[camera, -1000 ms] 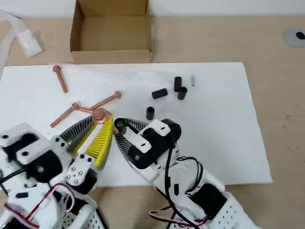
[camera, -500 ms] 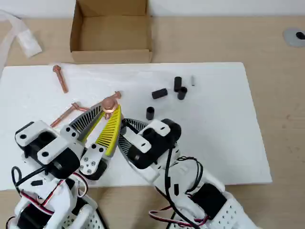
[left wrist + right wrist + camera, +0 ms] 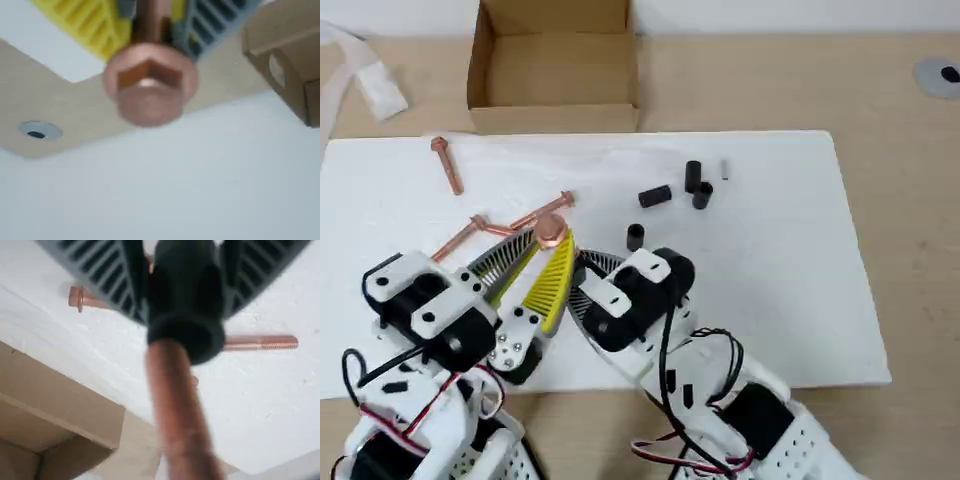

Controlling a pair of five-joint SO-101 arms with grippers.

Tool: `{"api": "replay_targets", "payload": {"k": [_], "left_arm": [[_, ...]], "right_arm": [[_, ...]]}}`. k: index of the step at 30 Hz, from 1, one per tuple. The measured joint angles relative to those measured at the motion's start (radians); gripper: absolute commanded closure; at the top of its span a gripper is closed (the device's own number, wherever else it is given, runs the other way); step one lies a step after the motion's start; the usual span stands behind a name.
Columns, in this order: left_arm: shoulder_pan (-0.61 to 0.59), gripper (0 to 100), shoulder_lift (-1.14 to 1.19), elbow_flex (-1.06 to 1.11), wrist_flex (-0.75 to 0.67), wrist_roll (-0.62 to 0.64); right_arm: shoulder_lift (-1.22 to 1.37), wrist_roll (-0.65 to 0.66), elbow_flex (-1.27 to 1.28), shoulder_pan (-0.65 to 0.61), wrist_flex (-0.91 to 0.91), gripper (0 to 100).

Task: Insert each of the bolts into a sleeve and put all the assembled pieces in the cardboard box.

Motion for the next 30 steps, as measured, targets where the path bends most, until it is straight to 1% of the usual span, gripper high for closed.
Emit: {"api": "replay_targets", "payload": {"k": [7,16,17,21,23,25,28,30], "left_arm": [[0.005,99,0.005,-0.023,0.086,0.000],[0.008,99,0.002,-0.023,0.095,0.000],[0.015,98,0.002,-0.020,0.095,-0.005],[0.032,89,0.000,-0.003,0.092,-0.005],[0.034,86,0.000,0.000,0.095,0.040],[0.026,84,0.002,0.000,0.109,0.110],[-0.009,81,0.002,-0.017,0.186,0.204],[-0.032,80,0.020,-0.055,0.255,0.229]], "right_arm": [[0.000,0.000,-0.002,-0.003,0.000,98.9],[0.000,0.000,-0.002,-0.003,0.000,98.9],[0.000,0.000,-0.002,-0.003,0.000,98.9],[0.000,0.000,0.000,-0.002,0.000,98.9],[0.000,0.000,0.000,-0.002,0.000,98.9],[0.000,0.000,-0.002,-0.002,0.002,98.9],[0.000,0.000,-0.002,0.000,0.002,98.9],[0.000,0.000,-0.002,-0.003,0.002,98.9]]}}
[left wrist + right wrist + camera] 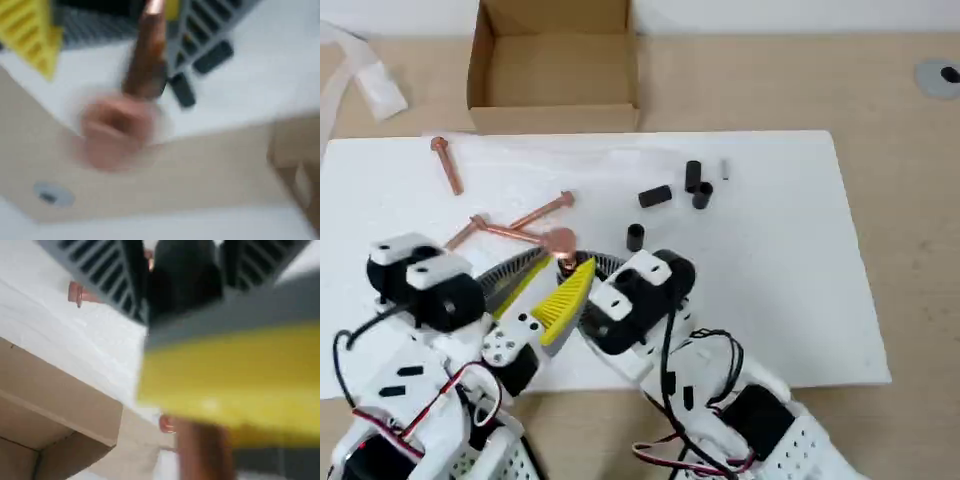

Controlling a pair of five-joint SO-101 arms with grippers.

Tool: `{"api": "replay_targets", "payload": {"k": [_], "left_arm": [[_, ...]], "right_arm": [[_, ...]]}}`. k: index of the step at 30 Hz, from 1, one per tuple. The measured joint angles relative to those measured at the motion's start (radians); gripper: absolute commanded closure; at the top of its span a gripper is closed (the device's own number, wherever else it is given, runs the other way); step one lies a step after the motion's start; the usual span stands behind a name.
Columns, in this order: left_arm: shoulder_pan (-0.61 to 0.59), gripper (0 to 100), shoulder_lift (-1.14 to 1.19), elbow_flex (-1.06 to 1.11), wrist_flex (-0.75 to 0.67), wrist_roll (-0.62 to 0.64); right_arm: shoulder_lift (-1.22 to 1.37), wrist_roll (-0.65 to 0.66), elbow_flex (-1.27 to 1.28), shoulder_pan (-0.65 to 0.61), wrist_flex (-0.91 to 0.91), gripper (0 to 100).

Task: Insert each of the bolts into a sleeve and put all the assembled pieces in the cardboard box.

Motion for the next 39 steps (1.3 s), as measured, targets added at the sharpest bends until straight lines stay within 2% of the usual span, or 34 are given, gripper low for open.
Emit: {"api": "replay_targets", "payload": {"k": [4,8,10,13,15,18,24,27,33,39], "left_arm": [[-0.040,79,0.064,-0.109,0.140,0.014],[-0.049,81,0.127,-0.239,0.222,0.014],[-0.051,86,0.155,-0.318,0.256,0.014],[-0.052,100,0.199,-0.443,0.308,-0.032],[-0.084,99,0.229,-0.502,0.339,-0.101],[-0.186,100,0.265,-0.523,0.354,-0.196],[-0.443,99,0.279,-0.525,0.356,-0.221],[-0.529,99,0.279,-0.525,0.362,-0.226],[-0.569,99,0.279,-0.523,0.408,-0.259],[-0.578,99,0.247,-0.425,0.413,-0.281]], "right_arm": [[0.003,0.000,0.005,0.000,0.003,98.9],[0.000,0.000,0.002,0.002,0.002,98.9],[0.002,0.000,0.002,0.011,0.002,98.9],[0.083,-0.014,-0.031,0.089,0.000,98.9],[0.187,-0.052,-0.101,0.163,0.002,98.9],[0.422,-0.074,-0.322,0.235,0.002,98.9],[1.025,-0.075,-0.872,0.292,0.000,98.9],[1.338,-0.075,-1.165,0.331,0.000,98.9],[1.930,-0.075,-1.714,0.397,0.000,98.9],[2.450,-0.075,-2.226,0.448,0.000,98.9]]}}
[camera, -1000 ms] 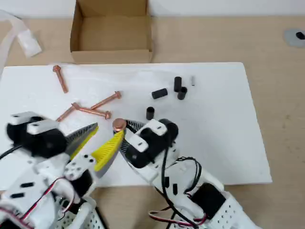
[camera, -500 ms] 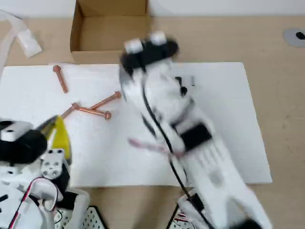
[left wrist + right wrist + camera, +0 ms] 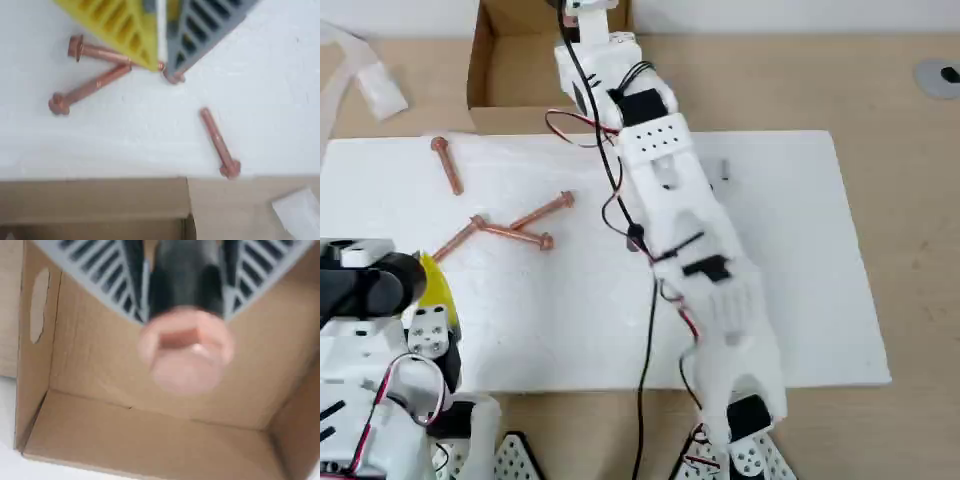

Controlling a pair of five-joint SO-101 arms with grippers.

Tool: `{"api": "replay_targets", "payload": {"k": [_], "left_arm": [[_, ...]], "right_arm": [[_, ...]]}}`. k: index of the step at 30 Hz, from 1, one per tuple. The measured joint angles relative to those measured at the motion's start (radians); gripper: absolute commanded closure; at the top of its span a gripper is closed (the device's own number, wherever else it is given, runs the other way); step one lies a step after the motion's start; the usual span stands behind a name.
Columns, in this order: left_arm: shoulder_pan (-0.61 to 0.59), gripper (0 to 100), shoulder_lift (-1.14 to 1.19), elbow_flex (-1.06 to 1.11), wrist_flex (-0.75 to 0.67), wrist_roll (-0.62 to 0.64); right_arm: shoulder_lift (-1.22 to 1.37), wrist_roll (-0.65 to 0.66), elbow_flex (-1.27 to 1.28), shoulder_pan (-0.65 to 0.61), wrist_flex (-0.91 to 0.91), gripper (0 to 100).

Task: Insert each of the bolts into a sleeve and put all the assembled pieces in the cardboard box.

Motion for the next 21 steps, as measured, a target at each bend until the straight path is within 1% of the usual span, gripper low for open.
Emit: {"api": "replay_targets", "payload": {"k": [1,7,10,12,16,19,21], "left_arm": [[0.000,99,-0.021,0.018,0.000,0.000],[0.000,99,-0.170,0.143,0.000,-0.057],[0.000,99,-0.242,0.198,0.000,-0.080],[0.000,98,-0.265,0.224,0.000,-0.081],[0.000,86,-0.265,0.264,-0.002,-0.081],[0.000,77,-0.265,0.301,-0.002,-0.083],[0.000,75,-0.265,0.330,-0.018,-0.075]], "right_arm": [[0.080,0.002,-0.083,0.009,0.000,98.9],[0.485,0.104,-0.511,0.055,0.005,98.5],[0.618,0.170,-0.655,0.057,0.061,98.5],[0.654,0.192,-0.687,0.055,0.109,98.5],[0.657,0.219,-0.715,0.055,0.170,97.8],[0.655,0.226,-0.729,0.055,0.224,88.8],[0.654,0.249,-0.743,0.055,0.267,81.2]]}}
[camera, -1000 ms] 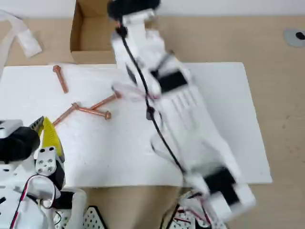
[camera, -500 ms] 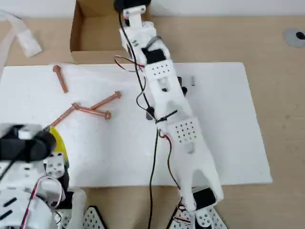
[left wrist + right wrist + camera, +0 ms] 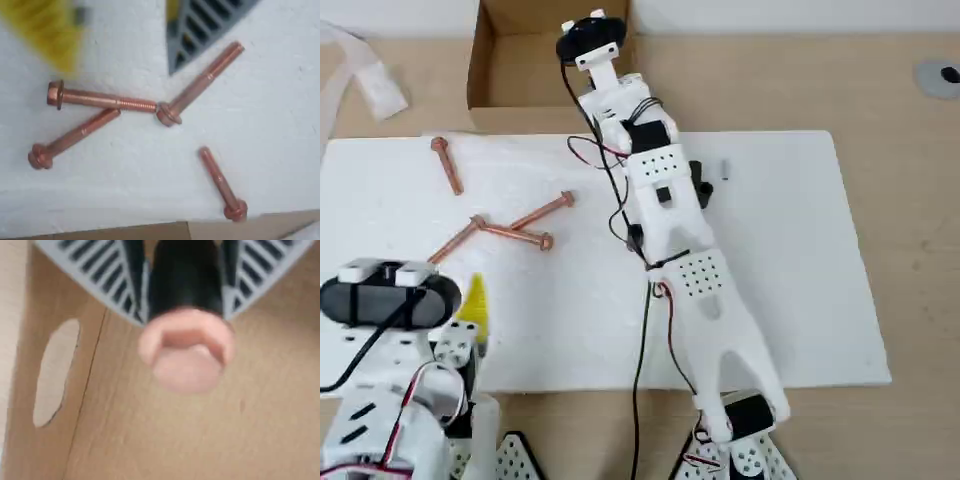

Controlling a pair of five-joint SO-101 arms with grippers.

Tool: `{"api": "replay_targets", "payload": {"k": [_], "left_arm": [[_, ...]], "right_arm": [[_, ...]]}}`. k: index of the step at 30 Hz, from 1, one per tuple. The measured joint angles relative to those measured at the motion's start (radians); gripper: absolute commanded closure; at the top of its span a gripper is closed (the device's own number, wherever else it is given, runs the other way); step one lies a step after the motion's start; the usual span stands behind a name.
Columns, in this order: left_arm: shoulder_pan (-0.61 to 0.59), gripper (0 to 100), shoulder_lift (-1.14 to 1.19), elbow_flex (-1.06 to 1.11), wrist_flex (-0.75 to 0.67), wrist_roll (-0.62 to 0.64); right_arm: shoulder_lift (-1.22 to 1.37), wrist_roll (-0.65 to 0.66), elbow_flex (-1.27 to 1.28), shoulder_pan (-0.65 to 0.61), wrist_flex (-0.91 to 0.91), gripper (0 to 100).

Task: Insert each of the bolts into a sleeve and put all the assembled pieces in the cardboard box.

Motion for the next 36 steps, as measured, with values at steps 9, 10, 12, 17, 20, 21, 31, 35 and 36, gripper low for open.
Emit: {"api": "replay_targets", "payload": {"k": [9,10,12,17,20,21,31,35,36], "left_arm": [[-0.206,75,0.204,0.157,-0.288,0.029],[-0.232,75,0.265,0.155,-0.342,0.031],[-0.258,75,0.413,0.130,-0.407,0.032],[-0.264,75,0.832,-0.117,-0.440,0.043],[-0.273,75,1.103,-0.321,-0.443,0.084],[-0.273,75,1.191,-0.391,-0.443,0.098],[-0.273,75,1.930,-0.999,-0.327,0.236],[-0.273,75,2.136,-1.149,-0.307,0.247],[-0.273,75,2.182,-1.180,-0.307,0.253]], "right_arm": [[-0.052,0.028,-0.018,0.000,0.137,71.9],[-0.064,0.028,-0.017,0.002,0.157,71.9],[-0.097,0.029,-0.017,0.002,0.195,72.0],[-0.245,0.031,-0.015,0.002,0.307,72.1],[-0.331,0.031,-0.015,0.002,0.399,72.0],[-0.358,0.031,-0.015,0.002,0.431,72.0],[-0.535,0.031,-0.017,0.002,0.746,72.0],[-0.560,0.031,-0.017,0.002,0.836,72.0],[-0.566,0.031,-0.017,0.002,0.848,72.0]]}}
